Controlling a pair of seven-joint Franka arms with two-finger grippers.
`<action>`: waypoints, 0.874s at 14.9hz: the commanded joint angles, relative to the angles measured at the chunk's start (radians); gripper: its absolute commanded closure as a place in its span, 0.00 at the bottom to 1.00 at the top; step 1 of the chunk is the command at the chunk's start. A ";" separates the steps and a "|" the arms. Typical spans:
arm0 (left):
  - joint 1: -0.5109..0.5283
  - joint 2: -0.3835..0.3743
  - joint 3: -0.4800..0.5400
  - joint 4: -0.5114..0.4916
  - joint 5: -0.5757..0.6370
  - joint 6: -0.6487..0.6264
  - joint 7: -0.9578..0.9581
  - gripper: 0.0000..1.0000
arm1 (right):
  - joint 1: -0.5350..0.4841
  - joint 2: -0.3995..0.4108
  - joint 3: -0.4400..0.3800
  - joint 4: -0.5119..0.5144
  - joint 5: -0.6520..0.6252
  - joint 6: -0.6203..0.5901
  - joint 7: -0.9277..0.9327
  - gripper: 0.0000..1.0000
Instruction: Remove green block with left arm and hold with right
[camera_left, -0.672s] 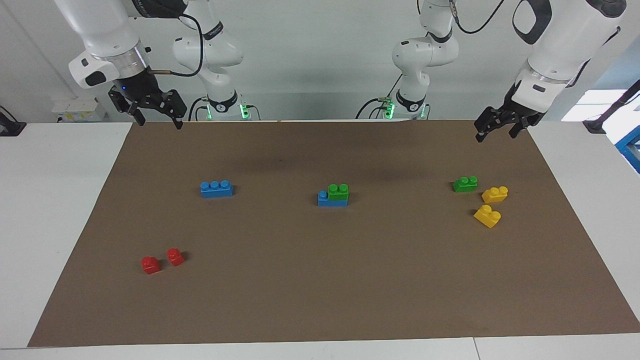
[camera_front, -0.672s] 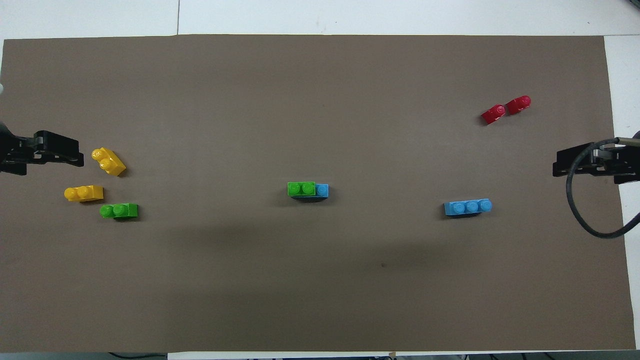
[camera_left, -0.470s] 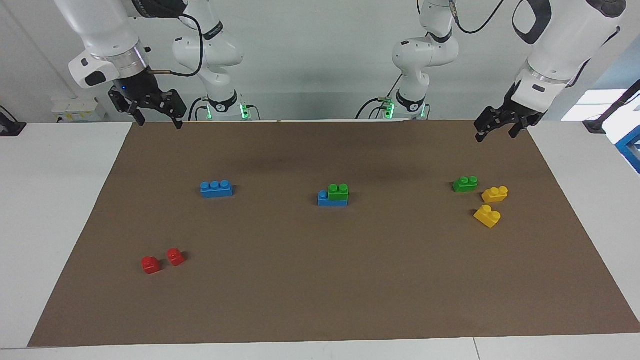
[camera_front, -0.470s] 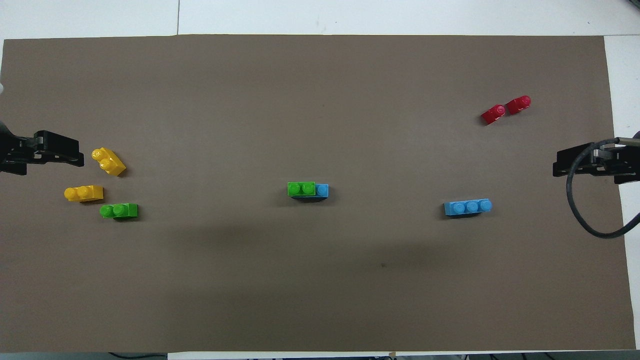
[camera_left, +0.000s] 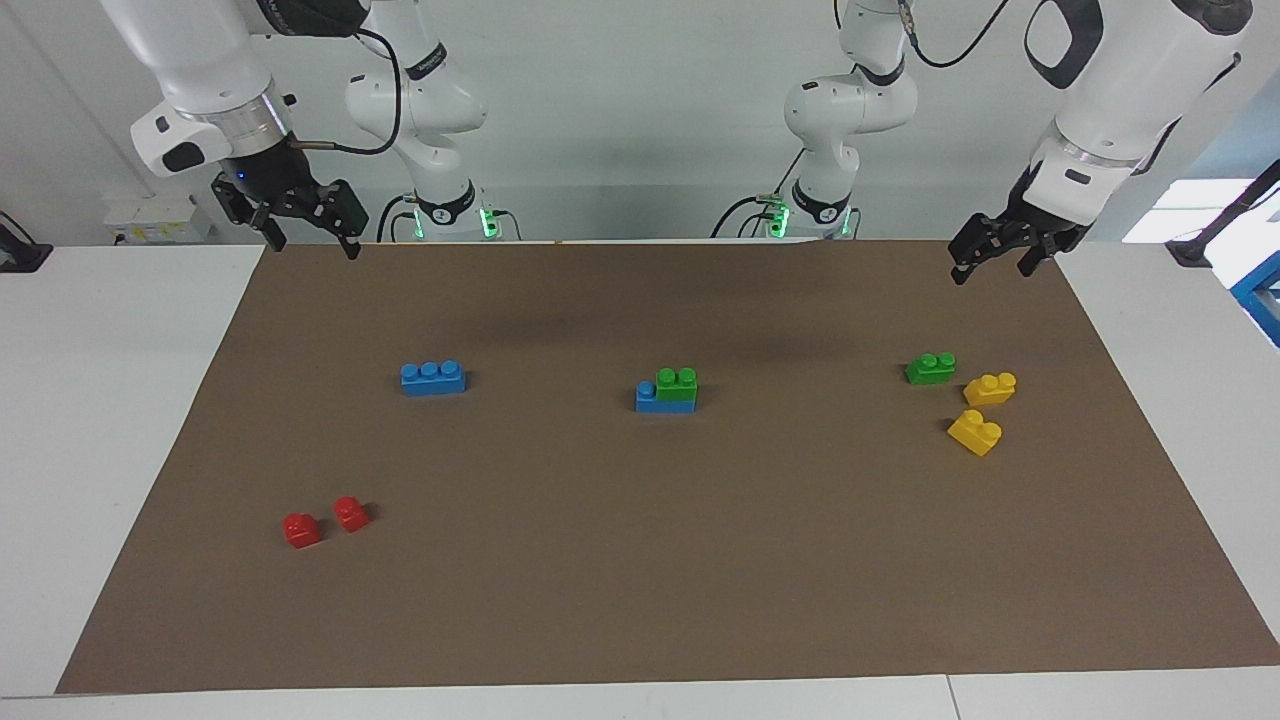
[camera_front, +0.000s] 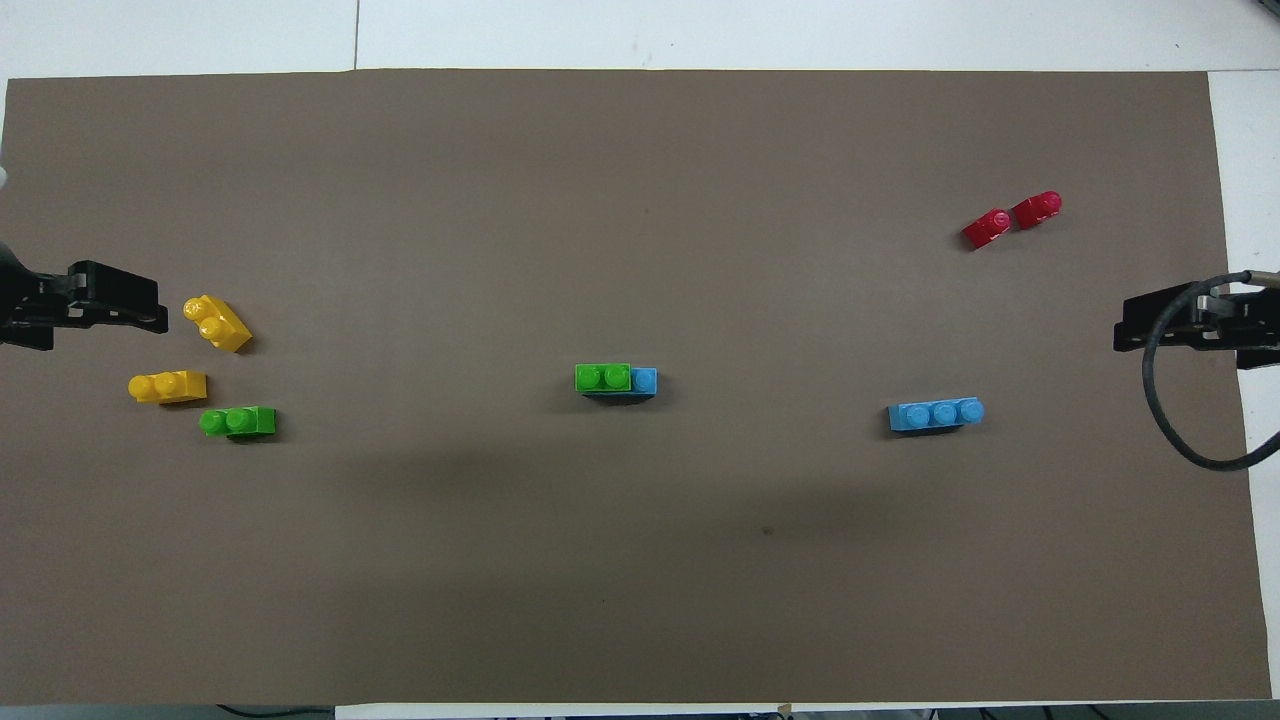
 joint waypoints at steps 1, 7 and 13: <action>-0.004 0.010 0.003 0.018 -0.015 0.000 0.006 0.00 | -0.019 -0.012 0.010 -0.012 0.022 0.003 0.101 0.00; -0.008 0.003 -0.006 -0.003 -0.037 0.002 -0.144 0.00 | 0.000 -0.018 0.018 -0.058 0.170 0.019 0.749 0.00; -0.147 -0.052 -0.007 -0.133 -0.058 0.133 -0.739 0.00 | 0.042 0.005 0.027 -0.122 0.327 0.124 1.237 0.01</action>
